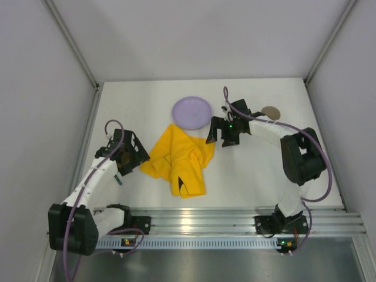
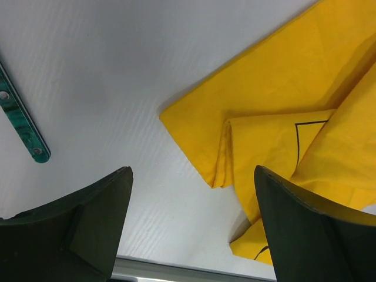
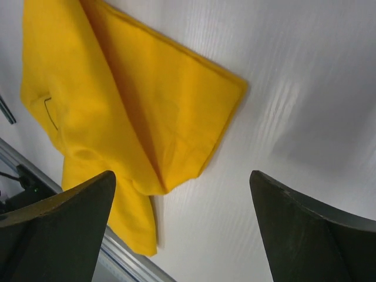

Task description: Set the dinner table for one person

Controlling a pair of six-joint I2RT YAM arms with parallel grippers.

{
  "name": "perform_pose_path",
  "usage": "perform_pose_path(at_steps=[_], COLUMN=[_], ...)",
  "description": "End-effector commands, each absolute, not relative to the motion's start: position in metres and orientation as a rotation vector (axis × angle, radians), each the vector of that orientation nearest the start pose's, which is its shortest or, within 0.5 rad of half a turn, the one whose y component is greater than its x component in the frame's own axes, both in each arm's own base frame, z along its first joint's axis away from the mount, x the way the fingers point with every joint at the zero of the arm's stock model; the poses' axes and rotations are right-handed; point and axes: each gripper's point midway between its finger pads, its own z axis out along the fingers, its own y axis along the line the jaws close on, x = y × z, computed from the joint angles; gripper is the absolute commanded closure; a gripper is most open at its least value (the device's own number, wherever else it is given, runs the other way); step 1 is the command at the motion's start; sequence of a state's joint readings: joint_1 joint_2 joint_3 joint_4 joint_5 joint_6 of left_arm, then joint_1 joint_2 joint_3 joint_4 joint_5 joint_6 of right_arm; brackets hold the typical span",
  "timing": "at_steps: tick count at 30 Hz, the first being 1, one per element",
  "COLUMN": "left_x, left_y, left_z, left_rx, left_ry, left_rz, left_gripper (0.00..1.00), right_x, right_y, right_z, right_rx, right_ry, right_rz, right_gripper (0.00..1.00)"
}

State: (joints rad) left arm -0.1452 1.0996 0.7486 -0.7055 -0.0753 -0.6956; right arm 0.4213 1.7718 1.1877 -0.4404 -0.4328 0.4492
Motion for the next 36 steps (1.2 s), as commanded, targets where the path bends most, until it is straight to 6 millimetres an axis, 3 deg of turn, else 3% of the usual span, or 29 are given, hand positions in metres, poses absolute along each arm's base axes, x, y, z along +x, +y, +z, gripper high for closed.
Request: perform_pose_path(at_steps=[1,5,11,15,18,20,24,29,31,32,36], left_x=[0.245,0.245,0.248,0.255,0.262,0.264,0.269,0.281,0.286,0.287,0.292], left_y=[-0.052,-0.059,-0.063,-0.068,-0.068,-0.068,-0.074,-0.084,-0.089,-0.09,-0.098], left_z=[0.074,0.053,0.026,0.012,0.002,-0.007,-0.019,-0.021,-0.019,-0.017,-0.009], left_rx=[-0.824,-0.861,-0.897,-0.901,-0.909,-0.908,-0.903,-0.874,-0.843,-0.833,-0.779], left_ry=[2.498,2.524,2.561,2.56,2.561,2.581,2.615,2.626,2.635,2.635,2.632], left_rz=[-0.218,-0.253,-0.265,-0.29,-0.284,-0.267,-0.293,-0.356,-0.385,-0.395,-0.434], left_gripper=[0.11,0.11,0.12,0.12,0.12,0.16,0.38,0.78,0.89,1.0,1.0], right_x=[0.365,0.385,0.385,0.378,0.373,0.371,0.368,0.366,0.367,0.367,0.368], right_y=[0.261,0.265,0.265,0.272,0.275,0.273,0.269,0.267,0.266,0.266,0.263], right_z=[0.088,0.073,0.041,0.025,0.019,0.016,0.015,0.014,0.013,0.014,0.018], right_rx=[-0.111,-0.037,0.036,0.026,0.009,0.009,-0.011,-0.033,-0.026,-0.023,-0.018], right_ry=[2.591,2.6,2.673,2.716,2.738,2.752,2.771,2.78,2.784,2.782,2.773], right_rz=[0.911,0.881,0.854,0.872,0.872,0.866,0.837,0.821,0.823,0.82,0.818], right_gripper=[0.04,0.06,0.14,0.28,0.53,0.6,0.75,0.9,0.96,0.97,1.0])
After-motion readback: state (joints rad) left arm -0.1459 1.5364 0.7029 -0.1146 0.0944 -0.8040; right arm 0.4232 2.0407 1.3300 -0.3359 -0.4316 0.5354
